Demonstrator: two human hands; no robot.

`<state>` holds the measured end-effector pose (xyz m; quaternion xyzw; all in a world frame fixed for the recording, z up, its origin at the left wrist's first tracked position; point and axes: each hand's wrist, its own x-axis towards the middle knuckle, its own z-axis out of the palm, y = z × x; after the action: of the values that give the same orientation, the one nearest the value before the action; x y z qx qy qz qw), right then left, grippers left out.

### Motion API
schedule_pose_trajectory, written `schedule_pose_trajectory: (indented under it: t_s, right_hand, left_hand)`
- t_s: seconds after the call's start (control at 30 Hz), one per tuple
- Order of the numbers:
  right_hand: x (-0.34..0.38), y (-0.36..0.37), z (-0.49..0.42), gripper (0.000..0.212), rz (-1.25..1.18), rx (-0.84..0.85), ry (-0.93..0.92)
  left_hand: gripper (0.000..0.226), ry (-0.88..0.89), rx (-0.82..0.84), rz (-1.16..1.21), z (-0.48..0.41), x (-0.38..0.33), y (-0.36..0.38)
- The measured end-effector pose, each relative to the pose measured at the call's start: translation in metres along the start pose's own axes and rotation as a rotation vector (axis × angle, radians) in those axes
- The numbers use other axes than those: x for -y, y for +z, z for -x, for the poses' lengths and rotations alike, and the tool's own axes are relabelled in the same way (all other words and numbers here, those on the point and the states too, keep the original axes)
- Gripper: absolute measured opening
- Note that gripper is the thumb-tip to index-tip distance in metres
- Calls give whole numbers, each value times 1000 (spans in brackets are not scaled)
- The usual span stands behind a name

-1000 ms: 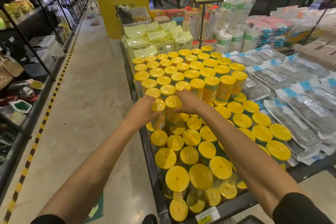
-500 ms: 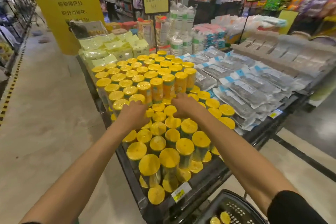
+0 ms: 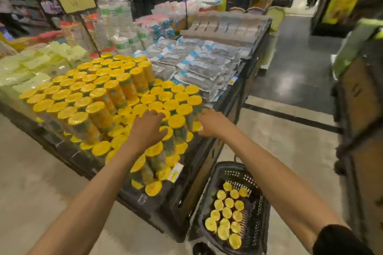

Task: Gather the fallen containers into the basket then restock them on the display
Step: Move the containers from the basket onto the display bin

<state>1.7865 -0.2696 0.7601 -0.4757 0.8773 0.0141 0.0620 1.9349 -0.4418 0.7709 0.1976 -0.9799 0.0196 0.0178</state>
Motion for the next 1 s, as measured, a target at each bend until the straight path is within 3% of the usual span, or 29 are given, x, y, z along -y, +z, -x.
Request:
schedule_pose_trajectory:
  t_s: [0.5, 0.8, 1.0]
  right_hand:
    - [-172, 57, 217, 53, -160, 33, 429]
    - [-308, 61, 277, 54, -138, 55, 395]
    - [-360, 65, 270, 55, -137, 107, 314]
  left_hand:
    - [52, 303, 129, -47, 4, -234, 26]
    - [46, 260, 109, -37, -19, -366, 45]
    - [44, 155, 130, 44, -23, -407, 54]
